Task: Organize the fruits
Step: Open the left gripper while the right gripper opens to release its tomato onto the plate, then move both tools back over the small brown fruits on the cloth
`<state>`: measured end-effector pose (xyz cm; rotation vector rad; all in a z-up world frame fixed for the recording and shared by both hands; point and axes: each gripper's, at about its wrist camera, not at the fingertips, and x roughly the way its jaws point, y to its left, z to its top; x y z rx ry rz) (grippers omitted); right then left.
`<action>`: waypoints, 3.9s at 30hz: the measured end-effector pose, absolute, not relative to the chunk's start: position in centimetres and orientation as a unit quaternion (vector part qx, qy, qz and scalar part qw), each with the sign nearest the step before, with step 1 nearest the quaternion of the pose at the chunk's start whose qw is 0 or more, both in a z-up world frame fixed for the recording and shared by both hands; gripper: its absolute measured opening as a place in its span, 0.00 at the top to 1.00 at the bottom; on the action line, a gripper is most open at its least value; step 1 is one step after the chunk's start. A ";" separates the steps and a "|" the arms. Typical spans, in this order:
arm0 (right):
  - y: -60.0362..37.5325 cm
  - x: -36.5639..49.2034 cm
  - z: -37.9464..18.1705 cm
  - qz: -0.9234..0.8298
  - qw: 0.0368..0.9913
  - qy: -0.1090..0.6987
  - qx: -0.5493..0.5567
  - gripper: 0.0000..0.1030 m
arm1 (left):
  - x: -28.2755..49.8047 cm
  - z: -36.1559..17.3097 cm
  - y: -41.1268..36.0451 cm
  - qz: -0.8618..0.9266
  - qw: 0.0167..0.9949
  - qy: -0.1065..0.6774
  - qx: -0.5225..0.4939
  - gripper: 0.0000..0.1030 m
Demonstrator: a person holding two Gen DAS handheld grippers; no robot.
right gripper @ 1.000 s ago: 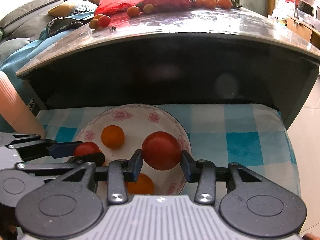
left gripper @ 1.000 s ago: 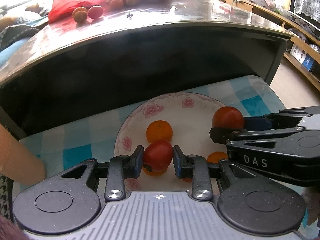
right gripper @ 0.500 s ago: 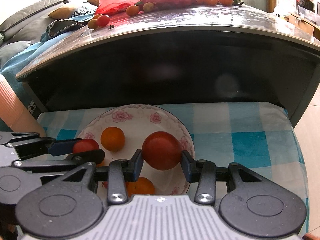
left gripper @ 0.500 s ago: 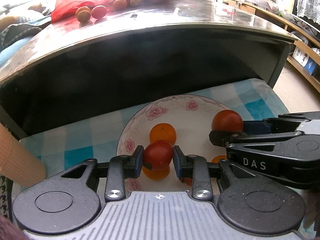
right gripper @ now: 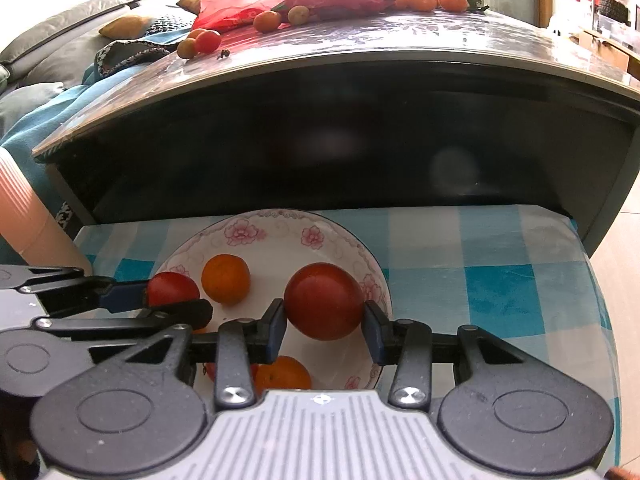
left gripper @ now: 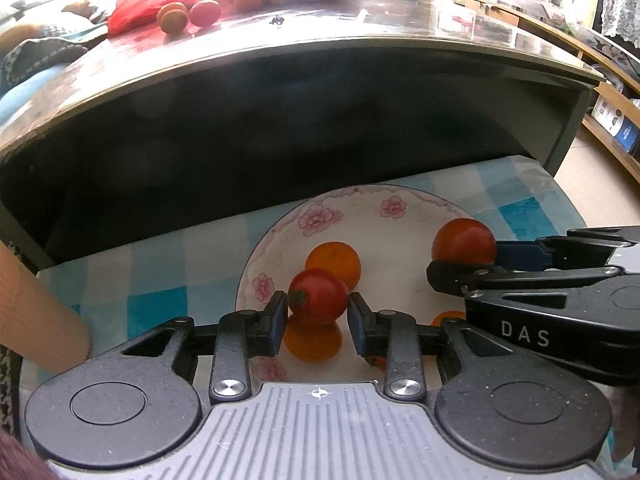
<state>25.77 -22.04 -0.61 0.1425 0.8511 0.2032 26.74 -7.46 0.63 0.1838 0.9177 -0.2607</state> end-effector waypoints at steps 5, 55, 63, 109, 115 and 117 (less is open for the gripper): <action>-22.1 25.8 -0.6 0.097 0.903 0.412 0.070 0.46 | 26.7 0.7 -7.4 -0.117 0.887 0.438 0.094 0.51; -22.6 23.1 3.8 0.085 0.913 0.390 0.081 0.39 | 22.9 4.3 -6.3 -0.113 0.892 0.426 0.096 0.33; -21.3 21.5 4.9 0.088 0.913 0.395 0.057 0.39 | 21.5 5.3 -5.1 -0.112 0.893 0.426 0.086 0.32; -13.2 11.4 0.8 0.218 0.852 0.475 -0.041 0.40 | 12.9 1.6 2.0 -0.159 0.844 0.499 0.117 0.30; -12.0 12.3 0.0 0.242 0.847 0.470 -0.052 0.44 | 13.1 1.5 3.2 -0.157 0.842 0.501 0.124 0.29; -11.8 12.6 -0.3 0.245 0.846 0.469 -0.055 0.46 | 13.1 1.5 3.7 -0.155 0.843 0.501 0.122 0.28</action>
